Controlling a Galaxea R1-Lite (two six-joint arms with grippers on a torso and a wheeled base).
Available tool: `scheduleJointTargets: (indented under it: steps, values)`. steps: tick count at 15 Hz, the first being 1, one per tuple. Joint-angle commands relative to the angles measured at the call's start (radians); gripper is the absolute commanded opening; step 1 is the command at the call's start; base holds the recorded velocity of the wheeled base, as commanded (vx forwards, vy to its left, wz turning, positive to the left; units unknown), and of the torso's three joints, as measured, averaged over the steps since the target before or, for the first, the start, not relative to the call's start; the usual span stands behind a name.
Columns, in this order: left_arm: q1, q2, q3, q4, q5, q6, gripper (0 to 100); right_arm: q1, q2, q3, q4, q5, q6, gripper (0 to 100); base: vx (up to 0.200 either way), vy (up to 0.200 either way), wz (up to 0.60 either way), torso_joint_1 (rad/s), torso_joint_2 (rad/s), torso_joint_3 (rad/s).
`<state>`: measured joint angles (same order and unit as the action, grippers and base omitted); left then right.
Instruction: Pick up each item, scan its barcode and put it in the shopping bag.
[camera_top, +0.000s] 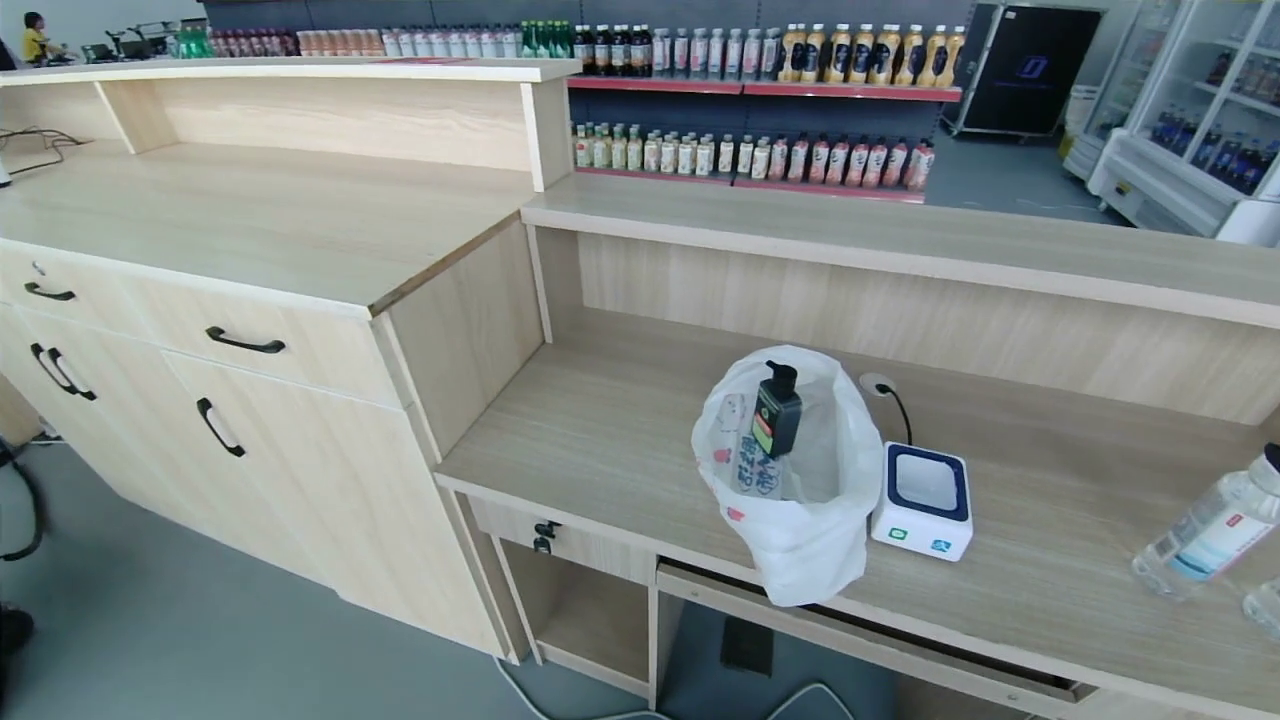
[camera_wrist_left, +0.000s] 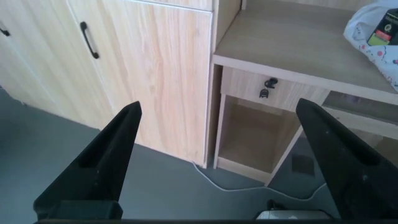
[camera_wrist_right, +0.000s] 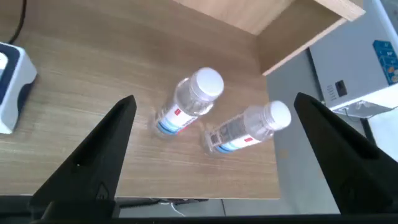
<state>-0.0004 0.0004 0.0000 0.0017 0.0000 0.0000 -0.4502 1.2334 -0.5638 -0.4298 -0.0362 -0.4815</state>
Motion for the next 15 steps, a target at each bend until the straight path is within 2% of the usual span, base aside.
scheduleJointTargets:
  steps: [1, 3, 5, 7, 9, 12, 14, 15]
  values:
    - [0.000, 0.000, 0.000, 0.001, 0.000, 0.000, 100, 0.016, 0.034, 0.013, -0.015, 0.009, 0.023, 100, 0.000, 0.000, 0.00, 0.000, 0.00, 0.000]
    - [0.000, 0.000, 0.000, 0.000, 0.000, 0.000, 100, 0.051, 0.189, 0.012, -0.078, 0.108, 0.106, 100, 0.000, 0.000, 0.00, 0.000, 0.00, 0.000]
    - [0.000, 0.000, 0.000, 0.000, 0.000, 0.000, 100, 0.051, 0.365, 0.038, -0.297, 0.188, 0.113, 100, 0.000, 0.000, 0.00, 0.000, 0.00, 0.000]
    - [0.000, 0.000, 0.000, 0.000, 0.000, 0.000, 100, 0.051, 0.462, 0.041, -0.374, 0.188, 0.113, 100, 0.000, 0.000, 0.00, 0.000, 0.00, 0.000]
    - [0.000, 0.000, 0.000, 0.000, 0.000, 0.000, 100, 0.045, 0.457, 0.065, -0.385, 0.188, 0.112, 100, 0.000, 0.000, 0.00, 0.000, 0.00, 0.000]
    - [0.000, 0.000, 0.000, 0.000, 0.000, 0.000, 100, 0.087, 0.313, 0.058, -0.380, 0.188, 0.055, 100, 0.000, 0.000, 0.00, 0.000, 0.00, 0.000]
    - [0.000, 0.000, 0.000, 0.000, 0.000, 0.000, 100, 0.087, 0.156, 0.062, -0.320, 0.185, -0.029, 100, 0.000, 0.000, 0.00, 0.000, 0.00, 0.000]
    - [0.000, 0.000, 0.000, 0.000, 0.000, 0.000, 100, 0.084, 0.118, 0.059, -0.284, 0.187, -0.037, 100, 0.000, 0.000, -0.60, 0.007, 0.00, 0.017]
